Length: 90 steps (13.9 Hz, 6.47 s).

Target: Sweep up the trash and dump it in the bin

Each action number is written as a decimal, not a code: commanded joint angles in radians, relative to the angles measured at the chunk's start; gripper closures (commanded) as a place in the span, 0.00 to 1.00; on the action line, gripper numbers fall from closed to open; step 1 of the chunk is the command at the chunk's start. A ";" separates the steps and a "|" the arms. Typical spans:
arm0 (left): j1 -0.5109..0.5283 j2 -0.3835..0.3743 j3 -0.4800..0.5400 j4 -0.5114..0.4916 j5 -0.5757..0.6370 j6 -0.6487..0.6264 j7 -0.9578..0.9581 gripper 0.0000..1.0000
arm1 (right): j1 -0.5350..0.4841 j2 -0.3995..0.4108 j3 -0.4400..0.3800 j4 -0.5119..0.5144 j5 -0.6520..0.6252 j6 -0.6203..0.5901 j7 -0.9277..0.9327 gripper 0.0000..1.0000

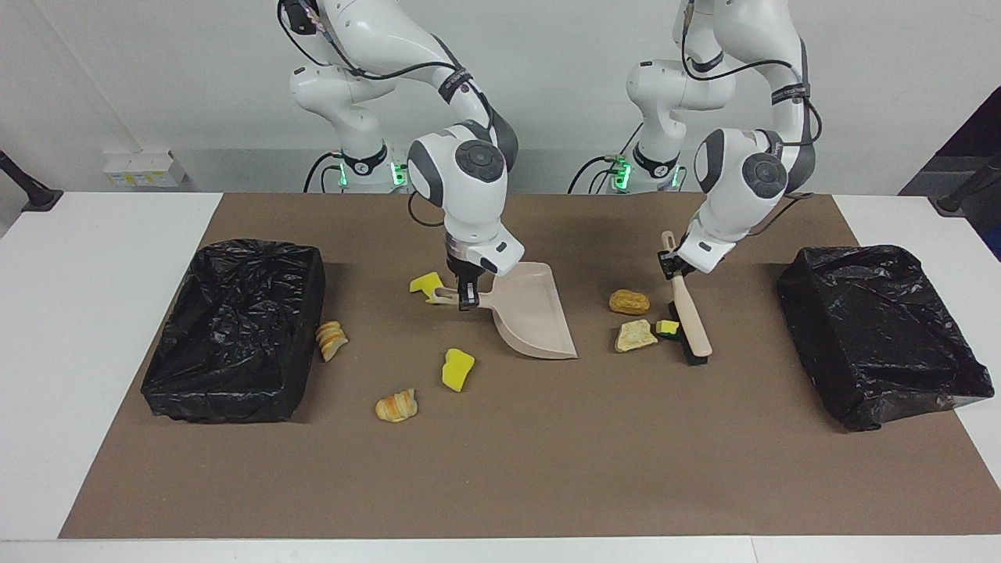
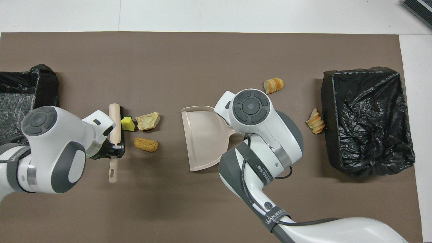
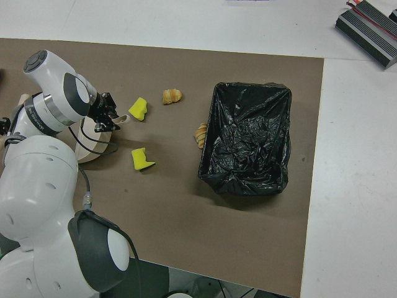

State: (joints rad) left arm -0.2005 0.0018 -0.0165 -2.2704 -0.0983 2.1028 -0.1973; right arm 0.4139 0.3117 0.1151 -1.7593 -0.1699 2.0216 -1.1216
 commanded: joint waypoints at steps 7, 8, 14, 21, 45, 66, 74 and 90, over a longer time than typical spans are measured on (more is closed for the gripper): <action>-0.264 0.004 0.004 -0.006 -0.271 0.043 0.012 1.00 | -0.012 -0.026 0.008 -0.031 0.003 0.000 0.063 1.00; -0.292 0.003 0.004 -0.006 -0.309 0.048 0.004 1.00 | -0.012 -0.026 0.008 -0.029 0.003 0.000 0.063 1.00; -0.367 0.004 0.013 0.006 -0.351 0.074 -0.082 1.00 | -0.024 -0.026 0.009 -0.029 0.003 0.000 0.046 1.00; -0.209 -0.002 0.018 0.113 -0.334 0.019 -0.200 1.00 | -0.043 -0.032 0.009 -0.029 0.050 0.003 0.006 1.00; -0.237 0.043 0.012 0.043 -0.238 0.072 -0.054 1.00 | -0.093 -0.069 0.009 -0.088 0.128 0.012 -0.001 1.00; -0.286 -0.038 0.007 -0.044 -0.192 0.123 -0.112 1.00 | -0.444 -0.170 0.009 -0.039 0.454 0.000 -0.443 1.00; -0.485 -0.206 -0.010 -0.270 -0.158 0.183 -0.339 1.00 | -0.795 -0.184 -0.005 -0.002 0.557 -0.127 -0.836 1.00; -0.317 -0.240 -0.114 -0.210 -0.047 0.094 -0.433 0.00 | -0.885 -0.210 -0.091 -0.051 -0.035 -0.037 -0.640 1.00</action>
State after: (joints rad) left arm -0.5782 -0.2756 -0.1274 -2.5552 -0.1718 2.2188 -0.6585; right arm -0.5224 0.1104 0.0199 -1.7872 -0.1173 1.9607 -1.8791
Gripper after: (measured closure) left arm 0.269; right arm 0.678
